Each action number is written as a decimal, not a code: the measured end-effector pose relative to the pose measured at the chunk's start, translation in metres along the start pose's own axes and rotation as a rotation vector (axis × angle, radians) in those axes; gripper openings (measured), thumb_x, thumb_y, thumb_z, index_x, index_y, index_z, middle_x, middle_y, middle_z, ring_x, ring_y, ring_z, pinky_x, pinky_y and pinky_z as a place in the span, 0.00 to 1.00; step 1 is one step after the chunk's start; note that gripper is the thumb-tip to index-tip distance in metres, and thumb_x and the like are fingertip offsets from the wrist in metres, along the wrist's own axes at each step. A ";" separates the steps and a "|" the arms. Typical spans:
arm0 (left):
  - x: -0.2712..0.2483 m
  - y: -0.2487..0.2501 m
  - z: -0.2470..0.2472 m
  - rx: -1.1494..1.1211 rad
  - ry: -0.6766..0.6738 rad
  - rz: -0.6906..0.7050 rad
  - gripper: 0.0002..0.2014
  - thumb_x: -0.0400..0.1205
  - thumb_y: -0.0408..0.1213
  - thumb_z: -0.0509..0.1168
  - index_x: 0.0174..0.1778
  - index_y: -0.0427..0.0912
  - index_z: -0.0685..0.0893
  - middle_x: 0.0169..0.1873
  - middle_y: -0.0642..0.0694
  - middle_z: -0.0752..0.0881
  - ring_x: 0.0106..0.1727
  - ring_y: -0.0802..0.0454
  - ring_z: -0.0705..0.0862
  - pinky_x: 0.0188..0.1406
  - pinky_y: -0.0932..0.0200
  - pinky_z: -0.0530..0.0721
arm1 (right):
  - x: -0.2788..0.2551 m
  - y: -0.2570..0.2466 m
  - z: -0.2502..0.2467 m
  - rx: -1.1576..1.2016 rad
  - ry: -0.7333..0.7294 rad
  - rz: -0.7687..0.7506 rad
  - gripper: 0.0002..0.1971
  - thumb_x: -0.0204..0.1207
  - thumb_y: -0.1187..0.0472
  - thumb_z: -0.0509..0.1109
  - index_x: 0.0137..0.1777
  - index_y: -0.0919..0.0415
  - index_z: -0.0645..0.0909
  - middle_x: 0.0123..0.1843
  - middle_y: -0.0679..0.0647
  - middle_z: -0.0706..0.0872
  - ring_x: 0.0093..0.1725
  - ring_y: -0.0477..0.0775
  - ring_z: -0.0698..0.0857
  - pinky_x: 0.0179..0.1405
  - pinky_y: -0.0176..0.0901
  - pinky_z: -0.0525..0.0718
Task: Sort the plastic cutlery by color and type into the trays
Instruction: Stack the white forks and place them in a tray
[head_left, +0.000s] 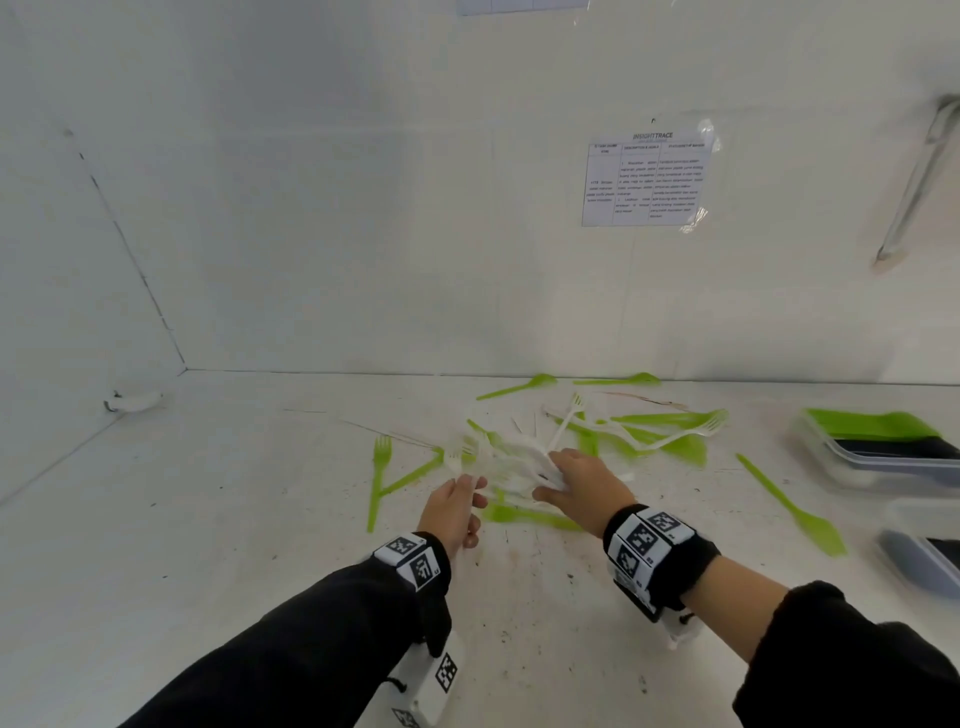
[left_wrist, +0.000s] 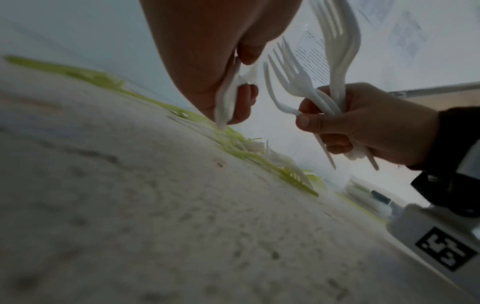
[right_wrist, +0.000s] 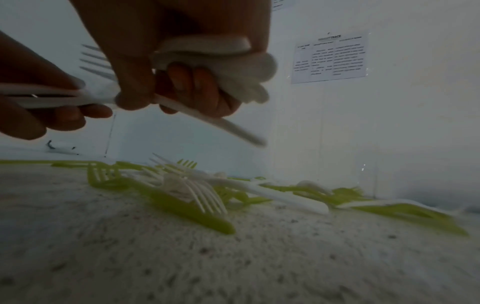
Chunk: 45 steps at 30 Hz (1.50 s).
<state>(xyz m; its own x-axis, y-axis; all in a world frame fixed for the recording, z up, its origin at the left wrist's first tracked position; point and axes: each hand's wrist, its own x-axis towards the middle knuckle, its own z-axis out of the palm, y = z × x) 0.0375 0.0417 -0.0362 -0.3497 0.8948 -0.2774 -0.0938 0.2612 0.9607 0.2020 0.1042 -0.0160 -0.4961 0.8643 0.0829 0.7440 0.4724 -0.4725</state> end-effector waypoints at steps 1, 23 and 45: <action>-0.001 0.001 0.004 -0.042 0.013 0.010 0.12 0.88 0.38 0.52 0.50 0.40 0.81 0.35 0.47 0.76 0.25 0.54 0.69 0.20 0.63 0.66 | -0.001 0.001 -0.001 0.085 0.033 0.049 0.16 0.77 0.54 0.69 0.59 0.65 0.78 0.49 0.55 0.79 0.54 0.58 0.80 0.45 0.39 0.70; -0.008 -0.011 0.075 -0.251 -0.128 0.003 0.09 0.83 0.33 0.63 0.53 0.41 0.87 0.43 0.38 0.90 0.41 0.43 0.89 0.47 0.48 0.88 | 0.004 0.014 0.011 1.059 0.144 0.427 0.12 0.70 0.63 0.77 0.33 0.60 0.75 0.23 0.51 0.80 0.15 0.45 0.75 0.16 0.36 0.73; -0.017 0.000 0.092 -0.442 -0.133 -0.239 0.16 0.87 0.43 0.53 0.50 0.39 0.84 0.29 0.43 0.86 0.33 0.46 0.82 0.35 0.54 0.81 | 0.000 0.025 0.019 0.935 0.054 0.379 0.08 0.74 0.56 0.72 0.38 0.59 0.82 0.32 0.54 0.86 0.27 0.48 0.85 0.26 0.42 0.82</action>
<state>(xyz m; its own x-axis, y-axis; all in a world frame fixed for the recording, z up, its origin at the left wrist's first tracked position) 0.1290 0.0603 -0.0320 -0.1514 0.8748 -0.4602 -0.5513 0.3117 0.7739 0.2125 0.1132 -0.0443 -0.2616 0.9468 -0.1872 0.1876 -0.1404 -0.9722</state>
